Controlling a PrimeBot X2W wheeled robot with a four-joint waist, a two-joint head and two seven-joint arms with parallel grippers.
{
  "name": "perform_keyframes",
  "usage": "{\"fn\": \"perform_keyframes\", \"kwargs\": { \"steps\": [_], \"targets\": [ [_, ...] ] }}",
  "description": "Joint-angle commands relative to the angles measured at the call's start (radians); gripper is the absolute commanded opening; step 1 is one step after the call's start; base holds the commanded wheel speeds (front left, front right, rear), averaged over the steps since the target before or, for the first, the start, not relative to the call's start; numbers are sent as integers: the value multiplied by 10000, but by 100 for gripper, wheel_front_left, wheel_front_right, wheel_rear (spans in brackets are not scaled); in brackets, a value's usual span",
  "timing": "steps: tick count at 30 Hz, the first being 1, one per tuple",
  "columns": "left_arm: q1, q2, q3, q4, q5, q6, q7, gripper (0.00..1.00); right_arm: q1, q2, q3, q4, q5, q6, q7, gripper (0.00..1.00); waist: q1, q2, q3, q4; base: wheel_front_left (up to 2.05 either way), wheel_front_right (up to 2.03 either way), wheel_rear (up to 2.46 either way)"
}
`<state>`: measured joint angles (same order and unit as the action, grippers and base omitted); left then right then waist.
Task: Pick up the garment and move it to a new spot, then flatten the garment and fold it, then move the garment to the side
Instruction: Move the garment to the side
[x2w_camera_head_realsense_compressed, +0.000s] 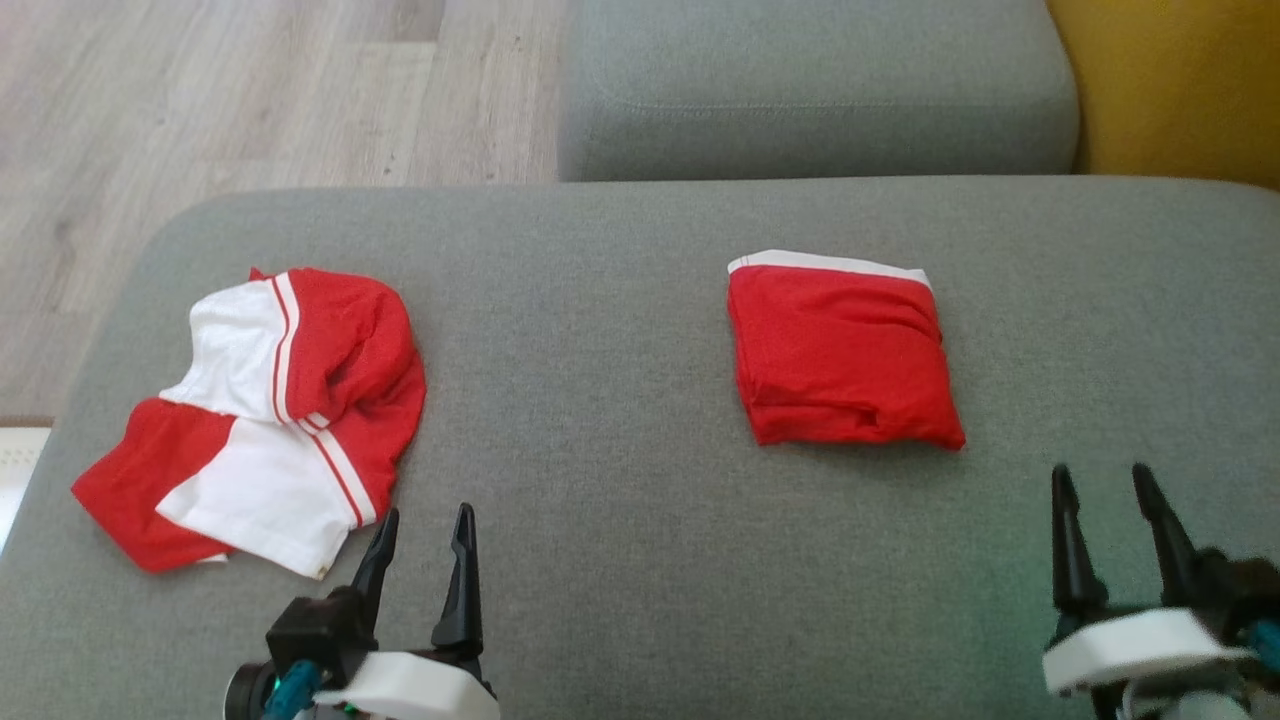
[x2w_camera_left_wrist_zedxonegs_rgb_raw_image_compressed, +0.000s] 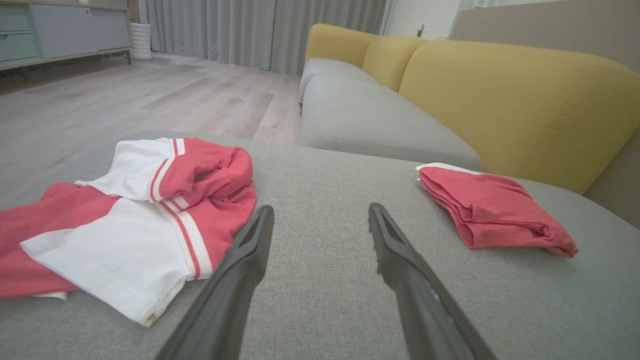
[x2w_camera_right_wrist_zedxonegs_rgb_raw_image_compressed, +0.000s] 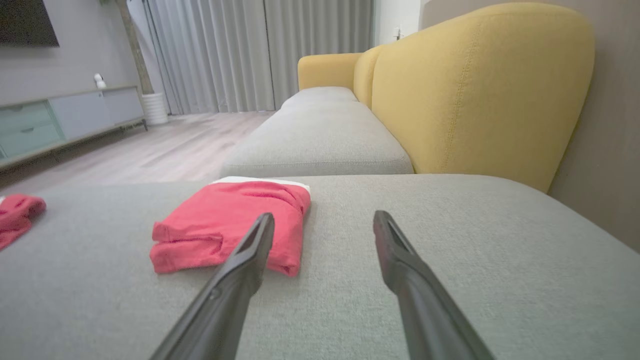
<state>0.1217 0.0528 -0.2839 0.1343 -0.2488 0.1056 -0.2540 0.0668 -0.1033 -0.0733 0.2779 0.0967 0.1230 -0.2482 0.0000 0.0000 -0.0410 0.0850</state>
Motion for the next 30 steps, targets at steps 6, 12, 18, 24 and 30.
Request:
{"fn": "perform_keyframes", "kwargs": {
  "steps": [6,12,18,24,30],
  "targets": [
    [-446,-26,206,-381,103,27,-78,100,-2248,-508,348,-400,1838,77,1654,100,0,0,512,106,0,0,0],
    [-1229,-26,-483,-442,-136,-11,-78,100,-4994,-1054,-200,844,4268,77,6675,100,0,0,1811,845,0,0,0],
    [-1672,-26,-1301,-514,-642,339,-78,100,-6115,-1600,-503,2308,4100,77,8476,100,0,0,2584,1659,0,0,0],
    [-1854,-26,-1712,-515,-700,487,-78,100,-6556,-1674,-701,3159,3973,77,8718,100,0,0,2925,2044,0,0,0],
    [-1905,-26,-1586,-611,-653,608,-78,100,-6752,-1497,-709,3566,3911,77,8940,0,0,0,3131,1821,0,0,0]
  ]
}}
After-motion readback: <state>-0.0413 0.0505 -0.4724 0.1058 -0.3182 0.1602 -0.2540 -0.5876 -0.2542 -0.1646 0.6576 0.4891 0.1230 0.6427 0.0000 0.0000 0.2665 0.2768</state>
